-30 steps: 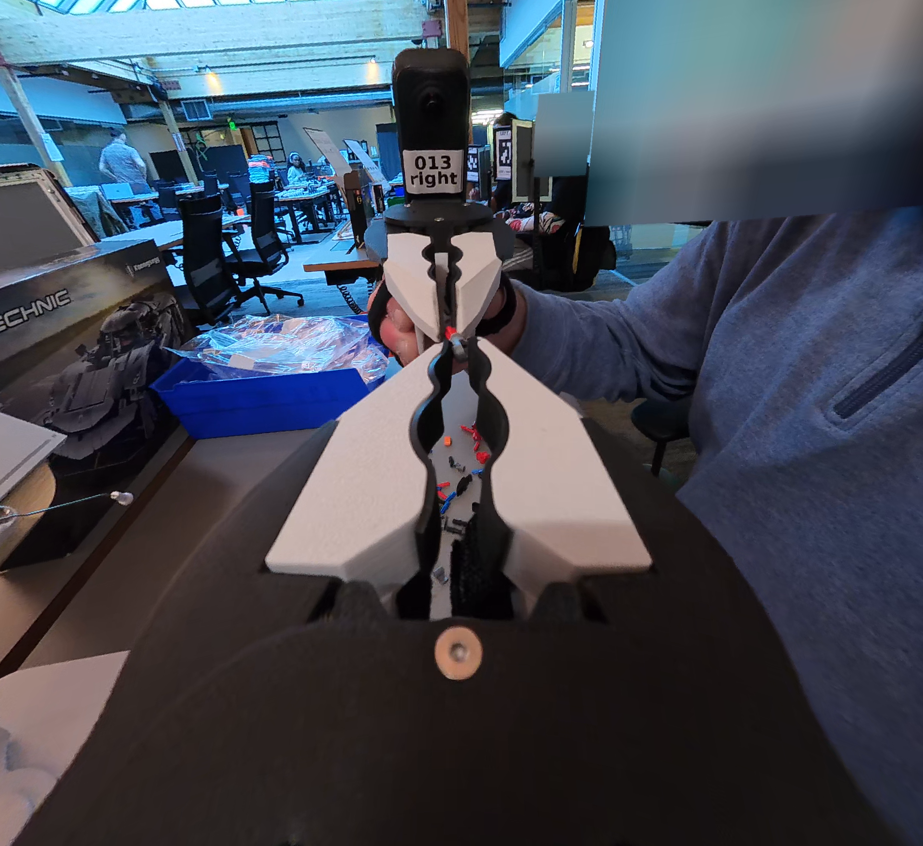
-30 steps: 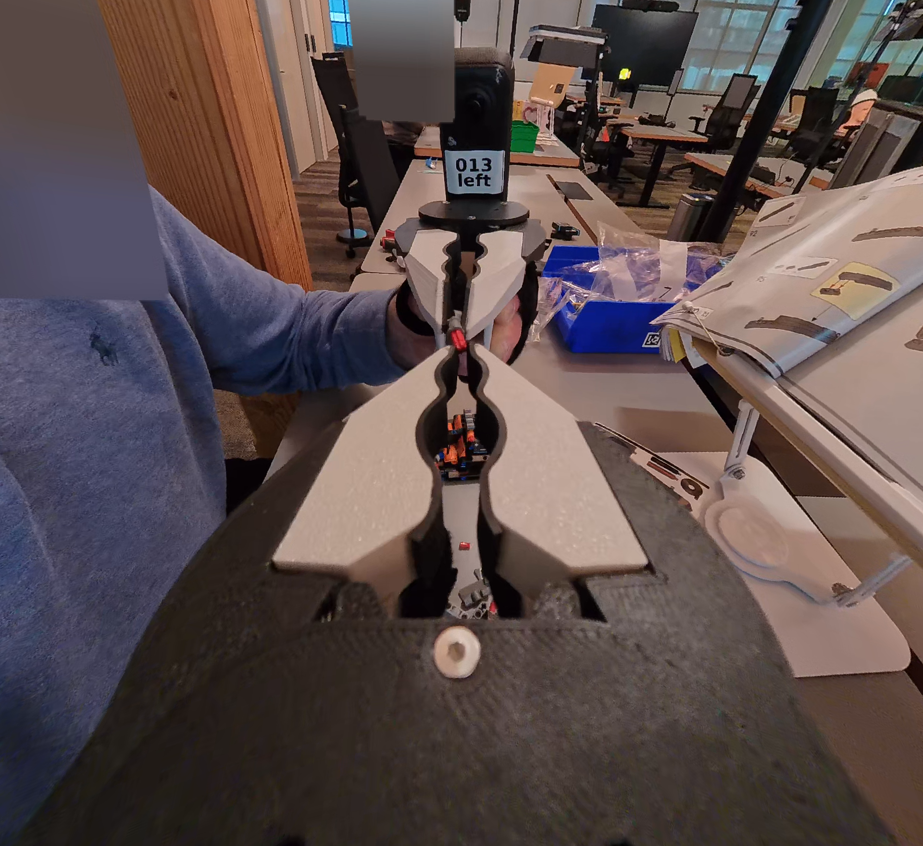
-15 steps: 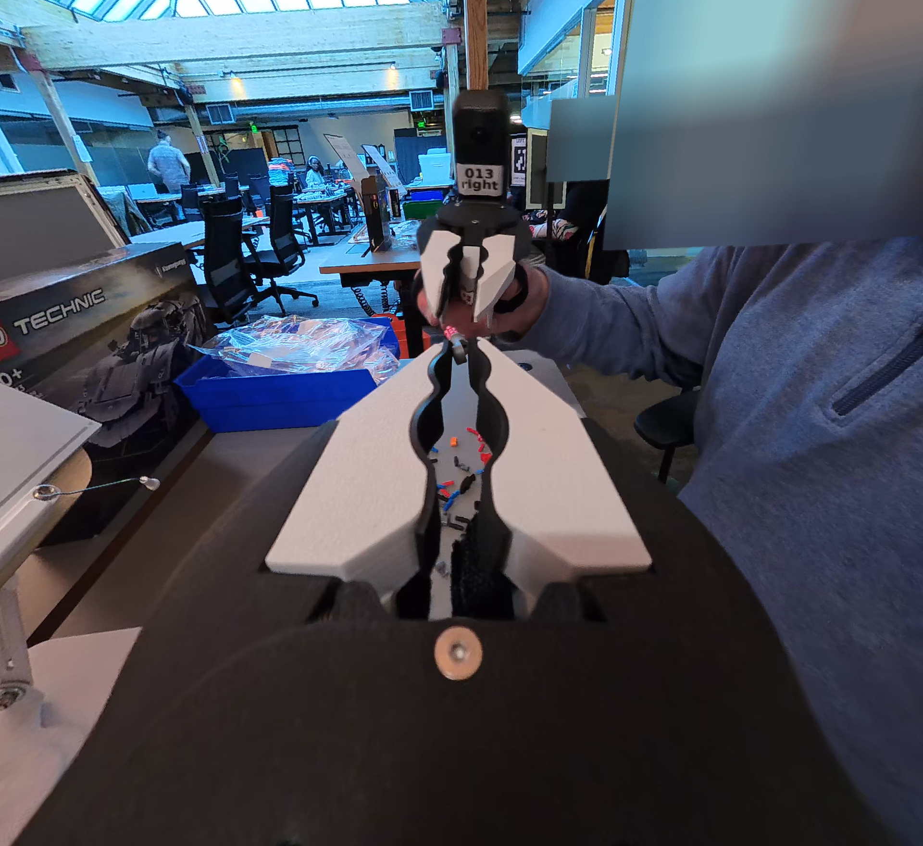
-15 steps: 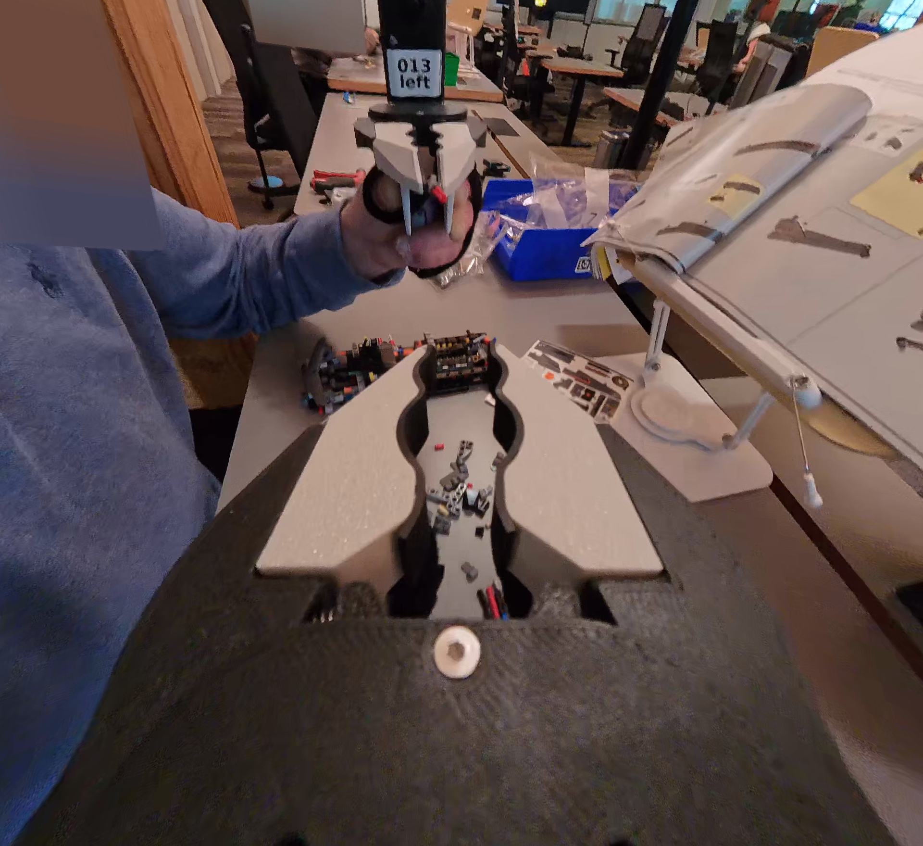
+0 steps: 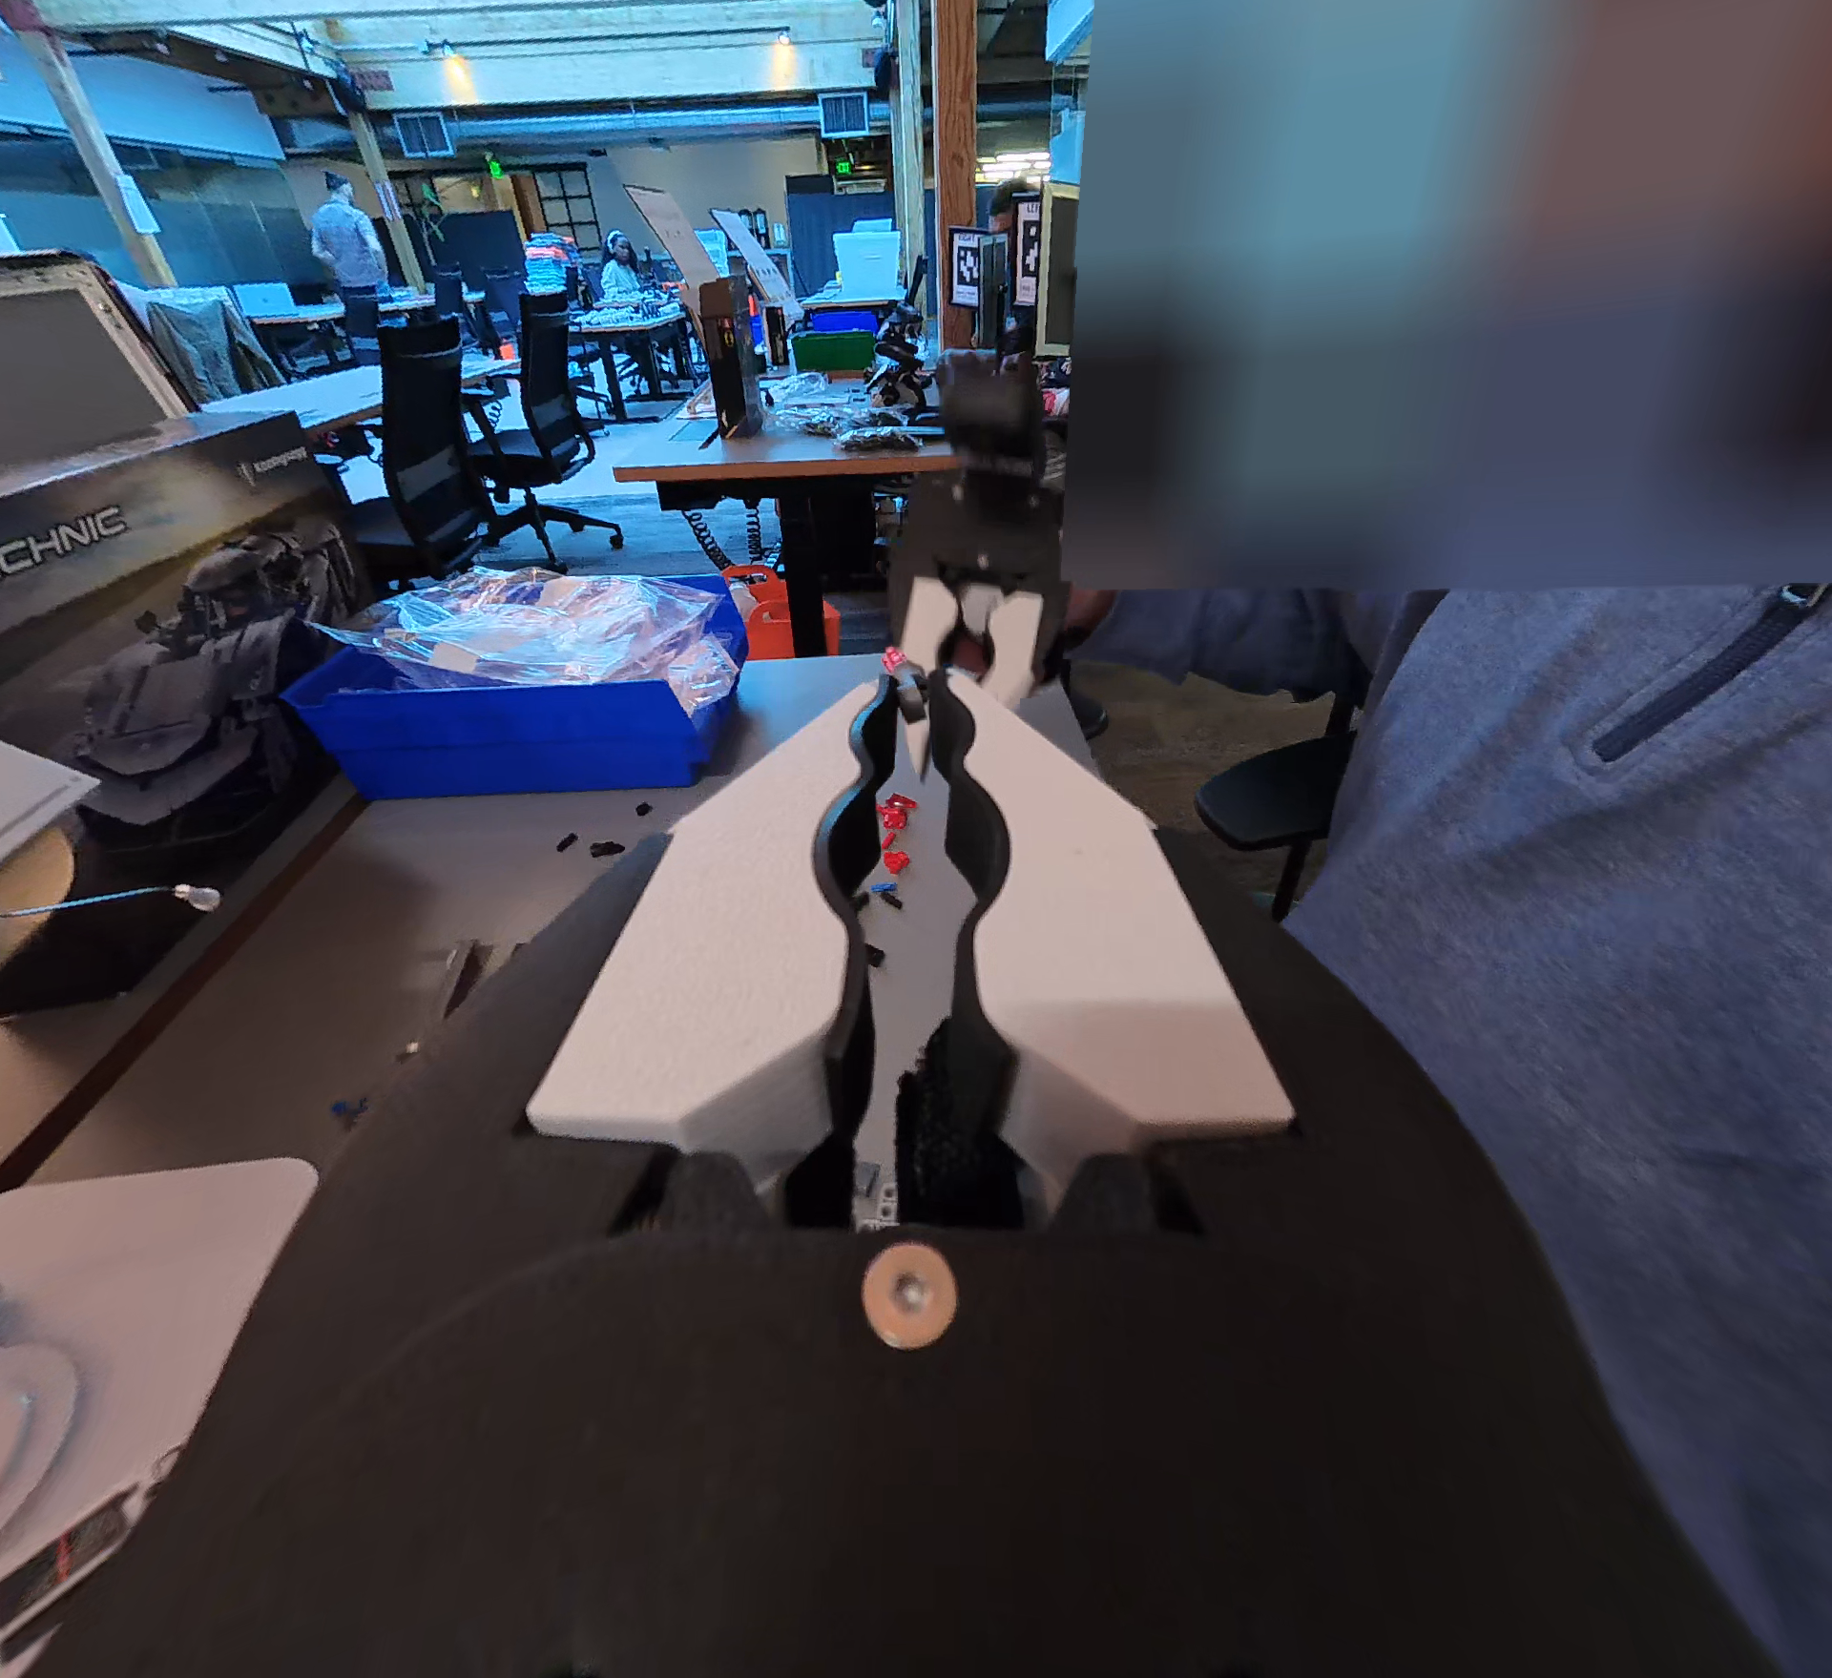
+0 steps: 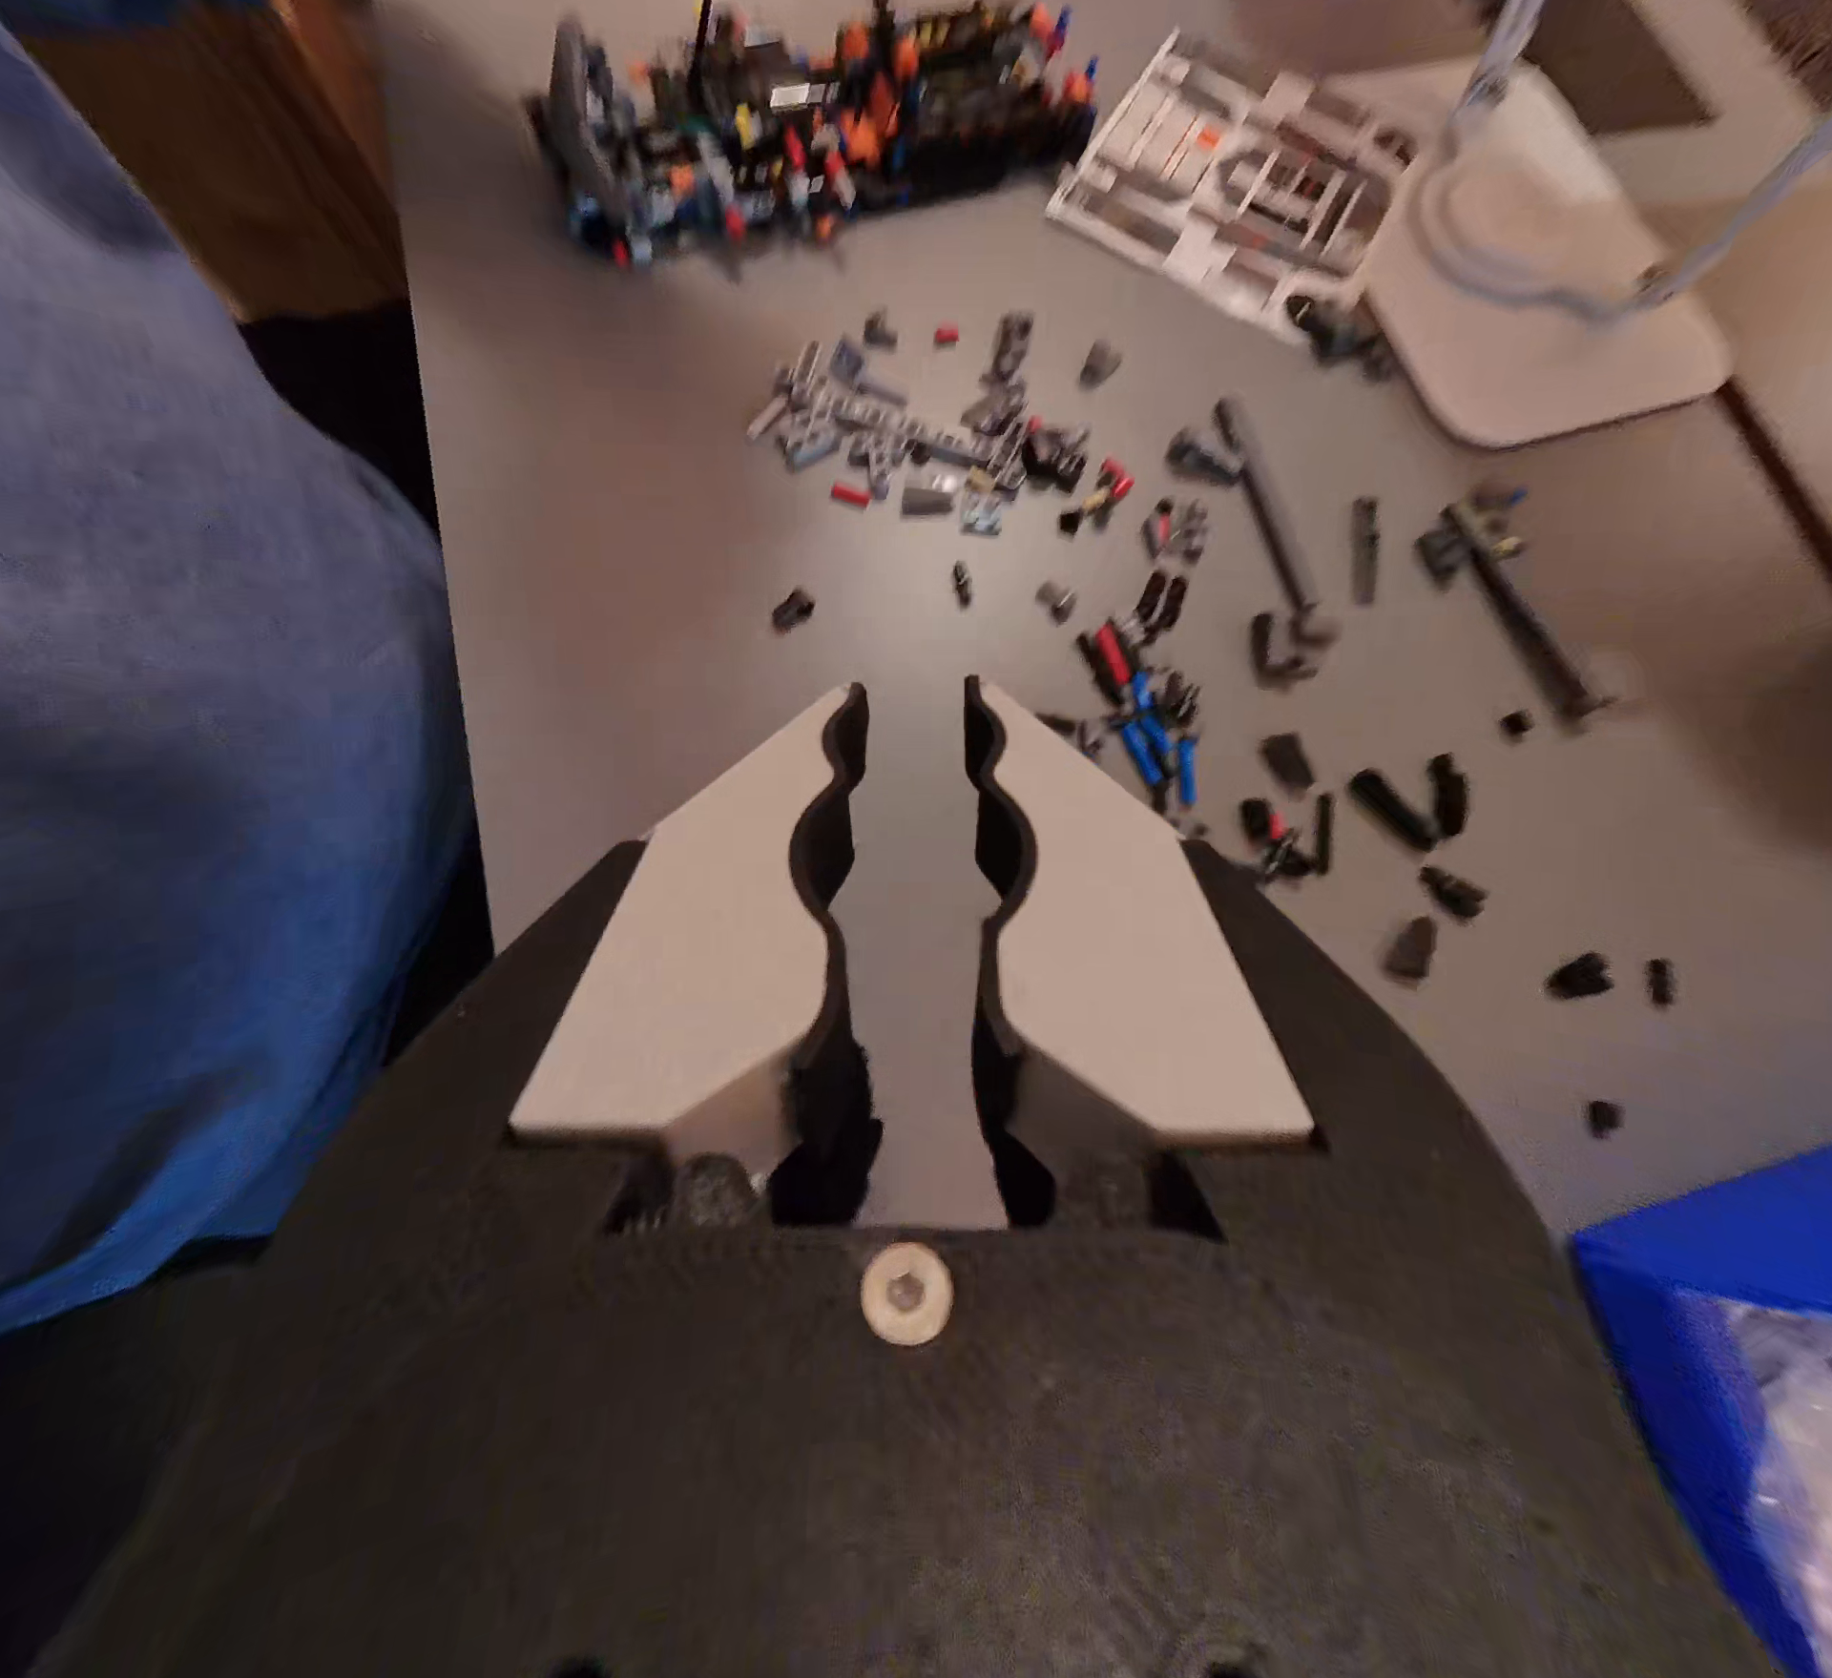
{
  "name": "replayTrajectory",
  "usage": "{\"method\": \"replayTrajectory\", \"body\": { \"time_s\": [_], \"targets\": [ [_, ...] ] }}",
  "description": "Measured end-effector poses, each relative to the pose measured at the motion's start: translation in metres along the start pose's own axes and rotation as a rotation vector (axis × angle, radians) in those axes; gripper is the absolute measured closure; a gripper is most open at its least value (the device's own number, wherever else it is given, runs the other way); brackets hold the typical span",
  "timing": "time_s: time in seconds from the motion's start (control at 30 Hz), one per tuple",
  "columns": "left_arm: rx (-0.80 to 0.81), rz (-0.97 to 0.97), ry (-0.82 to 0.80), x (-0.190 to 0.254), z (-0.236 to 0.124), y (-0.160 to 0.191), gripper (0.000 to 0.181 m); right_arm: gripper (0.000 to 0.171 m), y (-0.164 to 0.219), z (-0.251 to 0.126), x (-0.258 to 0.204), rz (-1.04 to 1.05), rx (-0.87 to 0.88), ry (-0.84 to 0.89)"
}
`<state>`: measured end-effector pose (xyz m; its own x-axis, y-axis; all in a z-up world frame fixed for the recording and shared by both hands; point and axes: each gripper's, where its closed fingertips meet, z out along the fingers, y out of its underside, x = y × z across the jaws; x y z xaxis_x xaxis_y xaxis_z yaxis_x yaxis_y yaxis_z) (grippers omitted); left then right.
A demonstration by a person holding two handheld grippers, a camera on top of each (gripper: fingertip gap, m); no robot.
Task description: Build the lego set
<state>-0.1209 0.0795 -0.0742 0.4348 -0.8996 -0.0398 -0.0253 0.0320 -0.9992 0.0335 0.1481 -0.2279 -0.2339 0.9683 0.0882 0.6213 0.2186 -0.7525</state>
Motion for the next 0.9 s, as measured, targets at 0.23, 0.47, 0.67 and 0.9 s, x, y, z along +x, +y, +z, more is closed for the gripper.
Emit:
{"method": "replayTrajectory", "body": {
  "time_s": [0.23,0.47,0.67,0.9],
  "targets": [
    [-0.015,-0.035,0.014,0.011,0.008,0.017,0.177,0.154,0.018,0.069,-0.038,-0.059,-0.091,-0.098],
    [-0.029,-0.051,0.005,0.019,0.002,0.03,0.177,0.147,0.026,0.121,-0.043,-0.083,-0.226,-0.15],
    [-0.021,-0.059,-0.007,0.017,-0.011,0.034,0.177,0.147,0.029,0.131,-0.046,-0.197,-0.253,-0.177],
    [-0.019,-0.052,-0.001,0.02,-0.016,0.036,0.177,0.146,0.034,0.133,-0.04,-0.294,-0.326,-0.311]
  ]
}}
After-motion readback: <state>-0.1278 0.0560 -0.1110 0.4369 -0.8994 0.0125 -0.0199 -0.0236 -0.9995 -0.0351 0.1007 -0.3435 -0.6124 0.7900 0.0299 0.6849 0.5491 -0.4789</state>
